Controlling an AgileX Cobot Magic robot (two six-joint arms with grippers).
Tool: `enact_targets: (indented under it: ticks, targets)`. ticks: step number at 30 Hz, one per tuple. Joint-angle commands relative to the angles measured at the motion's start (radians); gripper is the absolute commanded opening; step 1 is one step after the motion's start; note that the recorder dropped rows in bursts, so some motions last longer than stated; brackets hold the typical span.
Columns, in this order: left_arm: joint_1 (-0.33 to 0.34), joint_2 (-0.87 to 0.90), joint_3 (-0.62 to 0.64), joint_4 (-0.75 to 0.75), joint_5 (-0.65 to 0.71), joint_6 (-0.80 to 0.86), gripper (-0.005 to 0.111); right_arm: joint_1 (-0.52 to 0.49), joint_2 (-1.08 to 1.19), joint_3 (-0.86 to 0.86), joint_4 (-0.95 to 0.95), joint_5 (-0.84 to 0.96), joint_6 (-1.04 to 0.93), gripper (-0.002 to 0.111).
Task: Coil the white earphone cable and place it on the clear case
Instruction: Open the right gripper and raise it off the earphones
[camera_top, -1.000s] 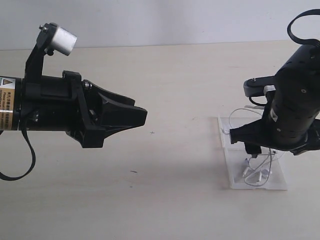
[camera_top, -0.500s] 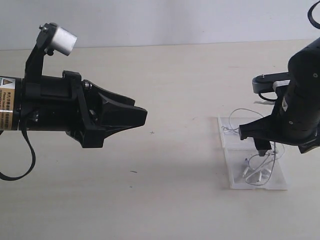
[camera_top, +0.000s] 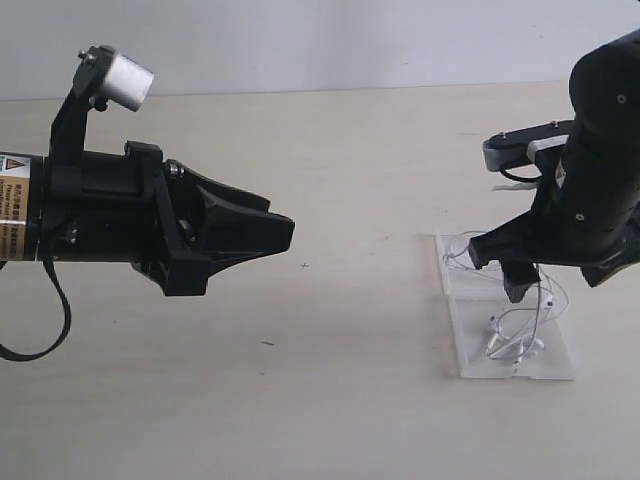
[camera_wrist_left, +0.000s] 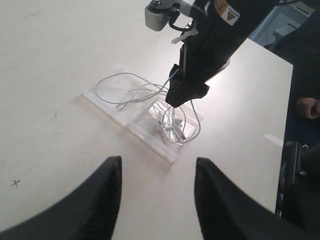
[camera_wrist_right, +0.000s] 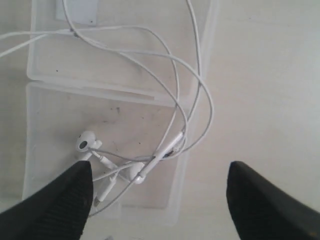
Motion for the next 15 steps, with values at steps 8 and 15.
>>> enact_targets:
  ticks: [8,15]
  targets:
    - [0.002,0.0,0.012,0.004,-0.003,0.004,0.046,-0.051,0.027,-0.02,0.005,0.039,-0.088,0.071]
    - [0.002,0.0,0.012,-0.007,0.004,0.015,0.046,-0.069,0.033,-0.02,0.016,0.09,-0.195,0.07]
